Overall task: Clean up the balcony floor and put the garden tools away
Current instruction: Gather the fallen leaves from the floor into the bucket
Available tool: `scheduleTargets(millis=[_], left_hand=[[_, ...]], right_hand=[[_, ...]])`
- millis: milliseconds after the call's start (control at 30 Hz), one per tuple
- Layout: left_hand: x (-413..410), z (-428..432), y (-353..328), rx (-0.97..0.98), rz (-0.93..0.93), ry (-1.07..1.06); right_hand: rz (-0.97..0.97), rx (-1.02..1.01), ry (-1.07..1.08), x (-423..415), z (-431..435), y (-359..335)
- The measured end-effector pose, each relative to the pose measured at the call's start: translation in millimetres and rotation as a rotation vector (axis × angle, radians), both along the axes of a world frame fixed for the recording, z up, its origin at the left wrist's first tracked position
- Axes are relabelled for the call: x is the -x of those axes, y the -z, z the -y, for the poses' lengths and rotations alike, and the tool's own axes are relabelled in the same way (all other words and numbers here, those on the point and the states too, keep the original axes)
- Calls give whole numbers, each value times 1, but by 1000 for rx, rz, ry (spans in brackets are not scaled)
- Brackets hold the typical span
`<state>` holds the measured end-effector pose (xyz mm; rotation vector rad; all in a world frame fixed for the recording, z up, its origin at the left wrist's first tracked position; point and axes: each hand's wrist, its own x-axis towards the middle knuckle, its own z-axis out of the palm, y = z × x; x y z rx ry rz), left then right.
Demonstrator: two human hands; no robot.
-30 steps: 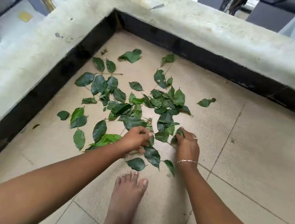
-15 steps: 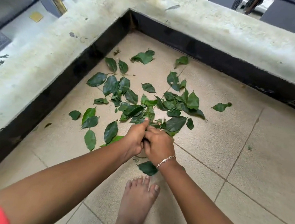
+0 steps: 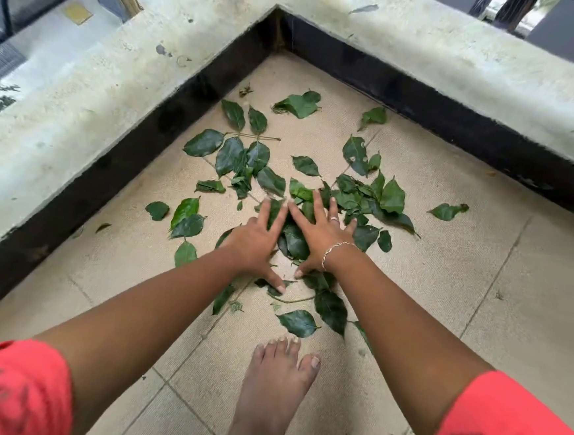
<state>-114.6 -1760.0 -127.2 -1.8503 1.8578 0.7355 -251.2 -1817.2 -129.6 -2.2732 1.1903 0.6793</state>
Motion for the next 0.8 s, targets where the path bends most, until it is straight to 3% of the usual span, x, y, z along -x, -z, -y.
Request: scheduleTargets(millis=[100,200,333,567,633,667,700,767,800], left_hand=[[11,-11,8,90,2,12],[16,-21,14,232,-103,-41],[29,-28,18,272,-193,-77],[52,-25,-2,242,-715,-740],[63,-41,-10,311,-596,-684],[75,-73,-7,257,-524,-561],[93,-114,-2,-41,-563,-531],[114,-161,22,-16,-209,-400],[119,-176,33,-42,-124,-247]], right_hand=[[-21,39,20,1,-7,7],[128,172,83,11,-30,5],[246,213,128,20,-53,-2],[623,169,704,12,-53,-14],[684,171,728,9,-60,-18],[711,159,716,8,-65,-19],[734,146,688,8,-70,-18],[738,123,619,8,-80,-13],[723,128,577,7,-84,-12]])
